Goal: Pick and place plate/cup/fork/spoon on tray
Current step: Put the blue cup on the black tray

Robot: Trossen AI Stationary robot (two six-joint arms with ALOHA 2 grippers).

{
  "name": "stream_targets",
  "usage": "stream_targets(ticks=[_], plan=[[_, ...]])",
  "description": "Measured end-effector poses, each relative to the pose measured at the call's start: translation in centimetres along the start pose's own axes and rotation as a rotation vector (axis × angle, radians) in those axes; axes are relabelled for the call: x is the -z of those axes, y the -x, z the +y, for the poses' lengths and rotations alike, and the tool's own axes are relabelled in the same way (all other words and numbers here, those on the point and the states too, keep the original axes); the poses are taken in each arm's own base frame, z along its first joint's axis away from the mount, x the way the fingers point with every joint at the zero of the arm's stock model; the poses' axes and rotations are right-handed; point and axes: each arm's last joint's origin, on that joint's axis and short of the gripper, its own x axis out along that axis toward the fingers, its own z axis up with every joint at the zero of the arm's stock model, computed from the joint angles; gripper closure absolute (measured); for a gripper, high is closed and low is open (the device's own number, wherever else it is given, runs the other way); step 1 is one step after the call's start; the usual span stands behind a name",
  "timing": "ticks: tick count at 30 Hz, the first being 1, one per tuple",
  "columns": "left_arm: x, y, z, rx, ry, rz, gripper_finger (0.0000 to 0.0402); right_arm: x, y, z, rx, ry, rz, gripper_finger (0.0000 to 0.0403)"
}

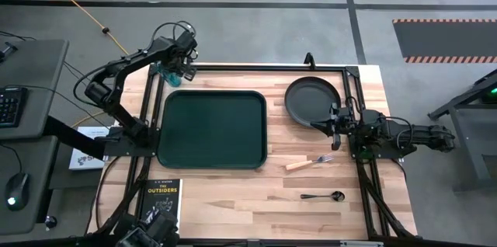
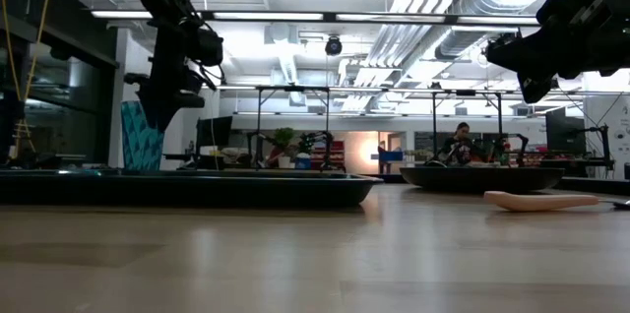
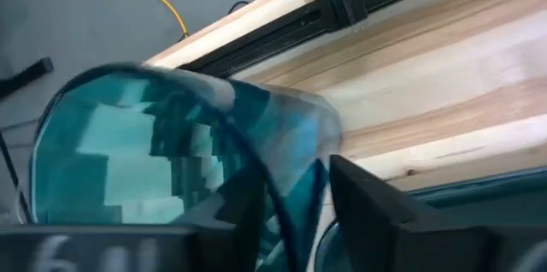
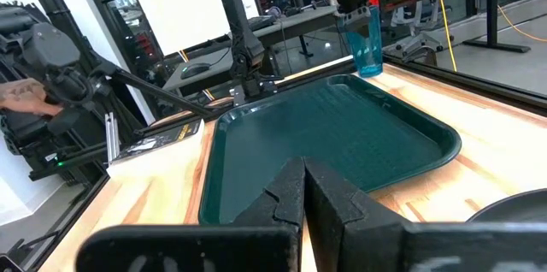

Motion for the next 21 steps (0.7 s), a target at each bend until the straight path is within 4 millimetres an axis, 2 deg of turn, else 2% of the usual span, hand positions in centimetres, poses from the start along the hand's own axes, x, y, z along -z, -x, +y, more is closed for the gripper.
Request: stream_targets(ticks=[5, 9, 12, 16, 18, 21], plan=[[-0.1, 0.2, 0.0, -0.001, -0.049, -0.019, 0.0386, 0.0, 0.0, 0.0, 0.0, 0.0, 0.0, 0.0402], [-0.3, 1.8, 0.9, -0.036, -0.046, -0.069, 0.0388, 0.0, 0.0, 0.0, 0.0, 0.0, 0.0, 0.0402], [-0.8, 4.3, 1.6, 0.004, -0.038, -0.117, 0.0395, 0.0, 0.0, 0.0, 0.0, 0.0, 0.0, 0.0402], [-0.4, 9.0, 1.6, 0.12, -0.087, -0.181, 0.0396, 0.0, 0.0, 0.0, 0.0, 0.0, 0.0, 0.0402], [0.5, 11.1, 1.1, 0.171, -0.185, -0.201, 0.0397, 0.0, 0.0, 0.0, 0.0, 0.0, 0.0, 0.0402], [3.2, 13.4, -0.5, 0.205, -0.344, -0.165, 0.0398, 0.0, 0.0, 0.0, 0.0, 0.0, 0.0, 0.0402]])
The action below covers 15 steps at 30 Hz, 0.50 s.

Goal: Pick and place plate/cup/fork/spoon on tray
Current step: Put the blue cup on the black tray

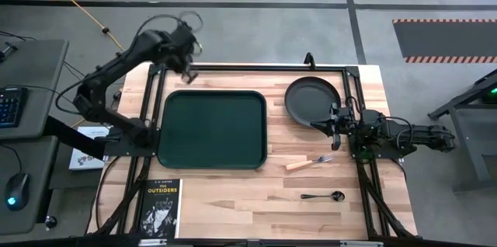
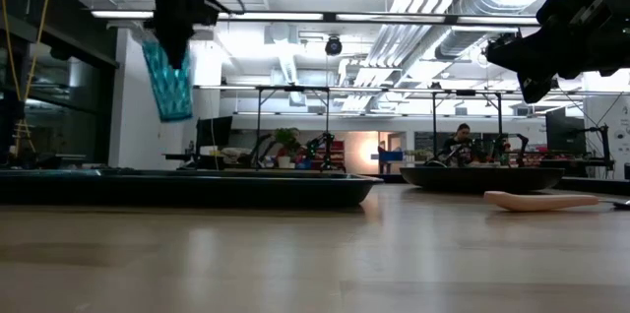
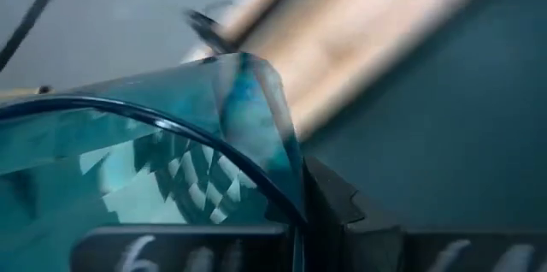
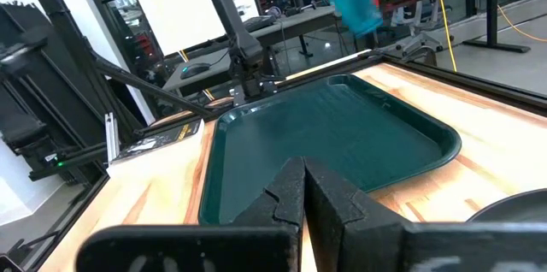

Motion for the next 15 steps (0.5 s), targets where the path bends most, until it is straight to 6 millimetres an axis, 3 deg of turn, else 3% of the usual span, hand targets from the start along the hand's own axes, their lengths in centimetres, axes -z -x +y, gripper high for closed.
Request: stream_targets(ticks=[6, 10, 15], plan=[[4.6, 0.9, -5.9, 0.045, -0.156, 0.12, 0.0399, 0.0, 0.0, 0.0, 0.0, 0.0, 0.0, 0.0402], [7.5, -1.0, -8.5, 0.019, -0.209, 0.194, 0.04, 0.0, 0.0, 0.0, 0.0, 0.0, 0.0, 0.0402], [9.2, -4.5, -10.0, 0.012, -0.271, 0.234, 0.04, 0.0, 0.0, 0.0, 0.0, 0.0, 0.0, 0.0402]])
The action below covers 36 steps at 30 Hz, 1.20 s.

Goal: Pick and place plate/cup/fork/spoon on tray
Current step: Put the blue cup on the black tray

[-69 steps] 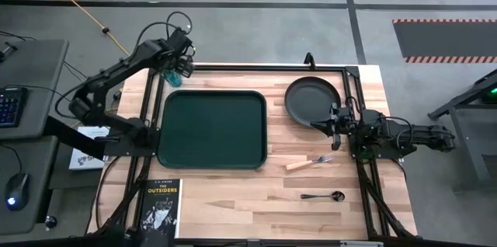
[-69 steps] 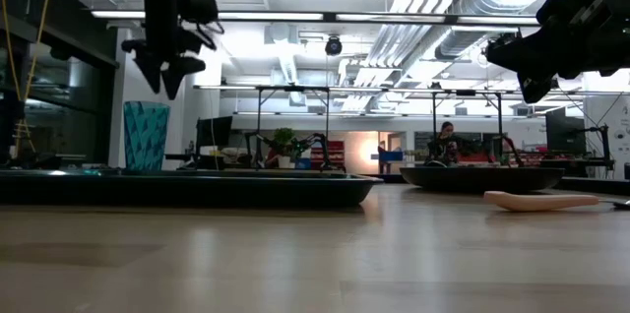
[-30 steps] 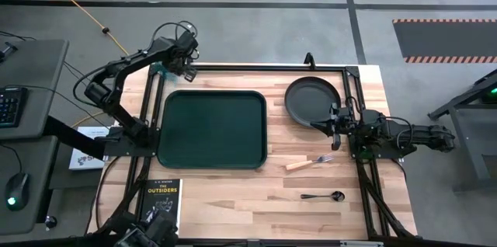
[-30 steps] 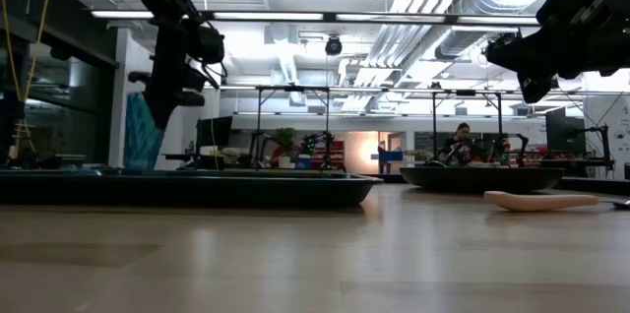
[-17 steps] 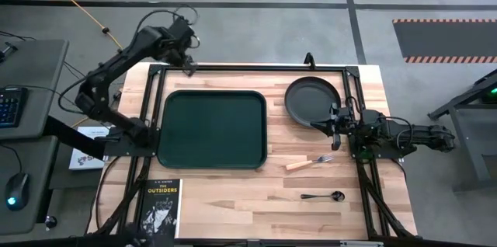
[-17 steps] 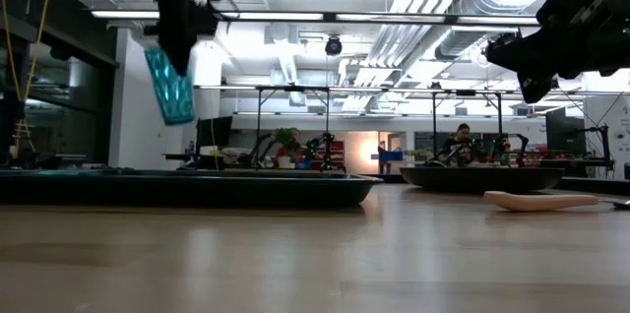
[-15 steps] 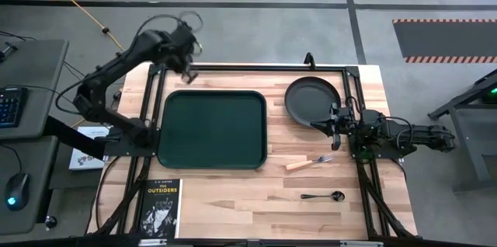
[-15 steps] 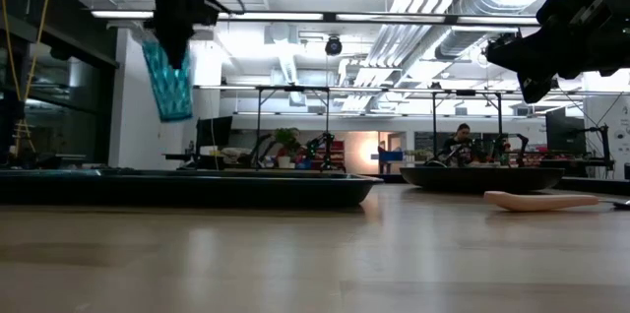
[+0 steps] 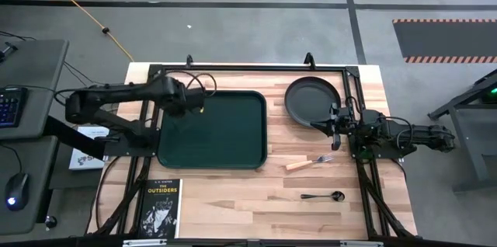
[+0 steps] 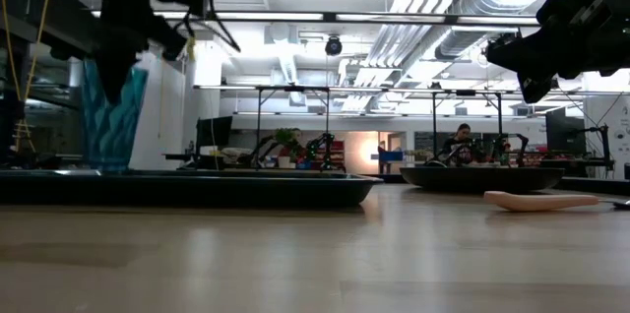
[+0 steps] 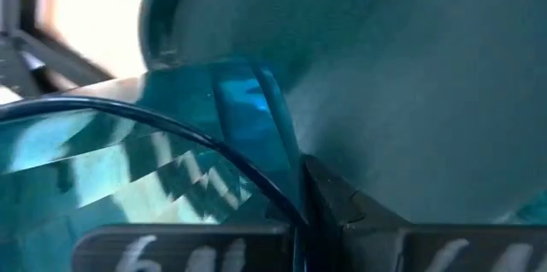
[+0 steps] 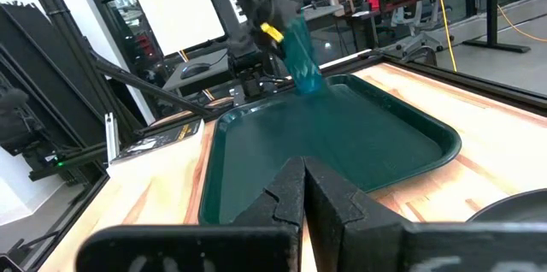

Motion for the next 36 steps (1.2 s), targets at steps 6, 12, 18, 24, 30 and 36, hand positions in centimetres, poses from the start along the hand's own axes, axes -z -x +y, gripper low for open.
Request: stream_targets(ticks=[6, 12, 18, 24, 30, 36], plan=[[-0.5, -2.3, -0.1, -0.004, 0.009, -0.019, 0.0399, 0.0, 0.0, 0.0, 0.0, 0.0, 0.0, 0.0402], [-0.7, -2.3, 0.4, -0.002, 0.026, -0.025, 0.0398, 0.0, 0.0, 0.0, 0.0, 0.0, 0.0, 0.0402], [-1.6, -0.8, 0.9, 0.125, 0.059, -0.07, 0.0398, 0.0, 0.0, 0.0, 0.0, 0.0, 0.0, 0.0402], [-1.6, -0.4, 2.6, 0.134, 0.115, -0.081, 0.0399, 0.0, 0.0, 0.0, 0.0, 0.0, 0.0, 0.0402], [-1.5, -1.0, 4.4, 0.172, 0.18, -0.045, 0.0399, 0.0, 0.0, 0.0, 0.0, 0.0, 0.0, 0.0402], [-1.5, -1.5, 5.2, 0.188, 0.219, -0.035, 0.0395, 0.0, 0.0, 0.0, 0.0, 0.0, 0.0, 0.0402]])
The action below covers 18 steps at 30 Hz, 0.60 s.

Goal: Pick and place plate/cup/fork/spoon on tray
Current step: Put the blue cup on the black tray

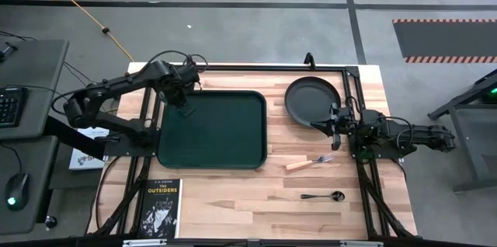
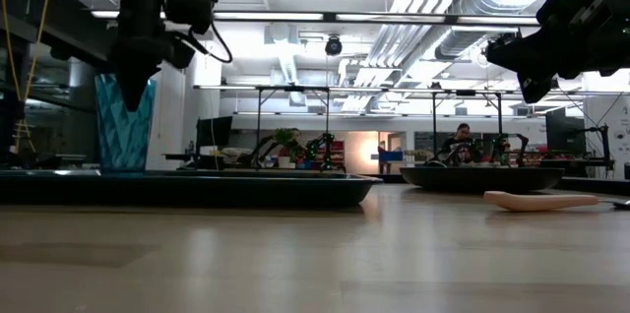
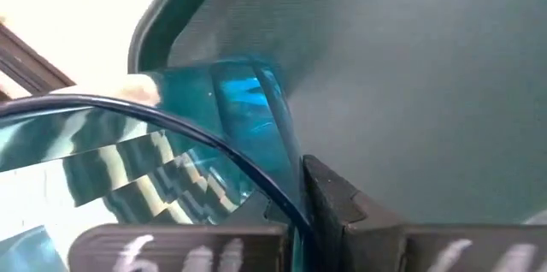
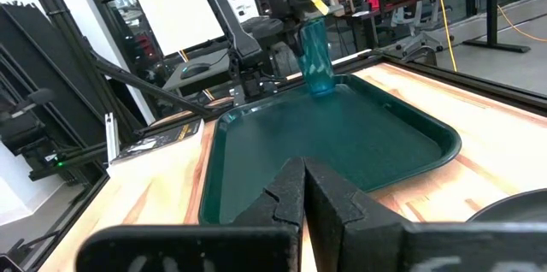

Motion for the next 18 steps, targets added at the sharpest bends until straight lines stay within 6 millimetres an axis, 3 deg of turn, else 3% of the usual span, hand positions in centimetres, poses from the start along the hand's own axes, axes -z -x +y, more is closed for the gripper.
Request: stream_targets(ticks=[6, 18], plan=[[0.42, -0.96, 0.32, -0.005, 0.013, 0.041, 0.039, 0.01, 0.0, 0.0, 0.0, 0.0, 0.0, 0.0402], [0.06, -0.98, 0.19, 0.02, -0.021, 0.005, 0.0384, 0.01, 0.0, 0.0, 0.0, 0.0, 0.0, 0.0402]])
